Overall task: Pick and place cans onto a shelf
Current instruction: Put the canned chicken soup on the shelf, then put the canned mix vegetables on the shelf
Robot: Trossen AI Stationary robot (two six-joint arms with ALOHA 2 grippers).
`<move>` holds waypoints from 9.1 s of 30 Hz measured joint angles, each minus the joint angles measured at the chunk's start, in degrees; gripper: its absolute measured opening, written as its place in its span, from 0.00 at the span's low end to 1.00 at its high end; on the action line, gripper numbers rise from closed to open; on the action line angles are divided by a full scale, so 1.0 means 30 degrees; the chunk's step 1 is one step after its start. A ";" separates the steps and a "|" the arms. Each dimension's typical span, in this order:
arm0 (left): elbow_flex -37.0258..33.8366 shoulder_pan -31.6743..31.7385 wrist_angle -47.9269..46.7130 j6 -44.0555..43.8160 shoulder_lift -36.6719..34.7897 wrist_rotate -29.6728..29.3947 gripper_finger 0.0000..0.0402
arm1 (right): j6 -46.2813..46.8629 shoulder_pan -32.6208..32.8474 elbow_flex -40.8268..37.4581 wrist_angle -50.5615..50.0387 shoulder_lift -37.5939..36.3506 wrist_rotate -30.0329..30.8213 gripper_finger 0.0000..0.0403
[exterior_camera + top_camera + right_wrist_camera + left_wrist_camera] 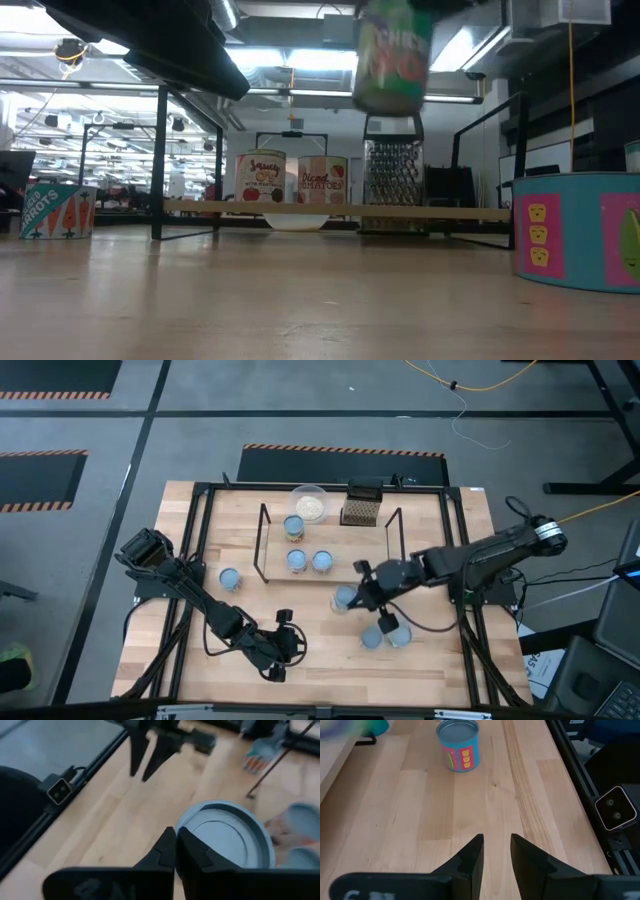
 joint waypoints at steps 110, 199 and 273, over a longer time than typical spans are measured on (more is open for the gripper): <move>0.0007 0.0001 -0.0007 0.0131 0.0000 0.0004 0.22 | -0.5931 -1.1490 0.4525 -0.0759 0.8138 -0.5800 0.23; 0.0007 0.0007 0.0015 0.0991 0.0000 -0.0979 0.22 | 1.2604 1.0214 -0.6105 -0.3640 -0.3031 0.3452 0.24; 0.0007 0.0007 0.0018 0.0991 0.0000 -0.1000 0.22 | 1.1158 0.9997 -0.2146 -0.6572 -0.0867 0.3737 0.03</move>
